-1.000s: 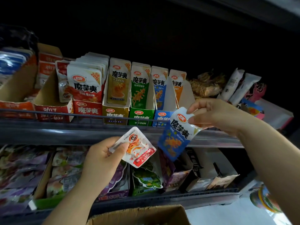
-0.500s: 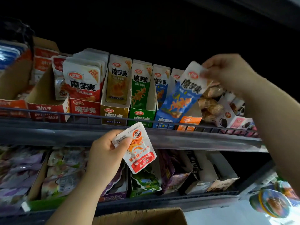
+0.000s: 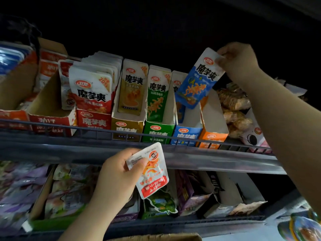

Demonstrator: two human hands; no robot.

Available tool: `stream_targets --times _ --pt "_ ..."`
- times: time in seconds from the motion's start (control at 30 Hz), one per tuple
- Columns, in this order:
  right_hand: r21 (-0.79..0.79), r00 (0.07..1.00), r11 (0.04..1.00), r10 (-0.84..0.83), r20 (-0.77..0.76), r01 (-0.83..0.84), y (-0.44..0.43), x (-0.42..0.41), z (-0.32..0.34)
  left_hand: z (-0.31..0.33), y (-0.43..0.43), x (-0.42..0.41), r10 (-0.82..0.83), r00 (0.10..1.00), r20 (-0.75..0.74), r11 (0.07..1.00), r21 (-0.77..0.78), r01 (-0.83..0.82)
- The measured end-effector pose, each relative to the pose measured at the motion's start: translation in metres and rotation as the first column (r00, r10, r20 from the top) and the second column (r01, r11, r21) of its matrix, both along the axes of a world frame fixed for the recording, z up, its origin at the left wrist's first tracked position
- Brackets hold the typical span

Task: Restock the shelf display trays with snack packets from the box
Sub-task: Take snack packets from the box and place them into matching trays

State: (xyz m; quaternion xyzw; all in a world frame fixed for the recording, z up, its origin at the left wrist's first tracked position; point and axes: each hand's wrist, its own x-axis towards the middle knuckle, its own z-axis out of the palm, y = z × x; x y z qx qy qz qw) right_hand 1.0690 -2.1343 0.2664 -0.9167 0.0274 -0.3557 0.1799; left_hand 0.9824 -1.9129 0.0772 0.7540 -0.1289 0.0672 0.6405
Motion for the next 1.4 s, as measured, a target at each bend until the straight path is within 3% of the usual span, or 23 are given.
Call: stream_targets --times 0.2,0.33,0.53,0.7,0.8,1.17,1.4 --pt "0.059 0.982 0.998 0.048 -0.18 -0.038 -0.002 0.016 -0.017 0.003 0.008 0.013 0.082 0.997 0.015 0.997 -0.014 -0.082" --pt "-0.01 0.959 0.995 0.09 -0.269 -0.097 0.001 0.026 -0.031 0.003 0.008 0.019 0.163 0.987 0.017 0.987 0.001 -0.163" --pt "-0.118 0.963 0.986 0.083 -0.255 -0.117 0.006 0.044 -0.041 0.003 0.007 0.016 0.103 0.994 0.018 0.995 -0.003 -0.103" --pt "-0.123 0.979 0.992 -0.046 -0.2 0.022 0.008 0.064 -0.056 0.001 0.011 0.019 0.137 0.99 0.013 0.991 -0.01 -0.137" --pt "-0.216 0.968 0.972 -0.142 -0.205 0.097 0.008 0.072 -0.063 0.002 0.011 0.018 0.128 0.992 -0.001 0.991 -0.033 -0.128" --pt "-0.341 0.947 0.925 -0.248 -0.202 0.17 0.008 0.061 -0.067 0.002 0.011 0.02 0.112 0.993 -0.024 0.992 -0.063 -0.113" --pt "-0.295 0.971 0.95 -0.158 -0.18 0.1 0.018 0.045 -0.065 0.004 0.019 0.021 0.144 0.987 -0.069 0.982 -0.11 -0.151"
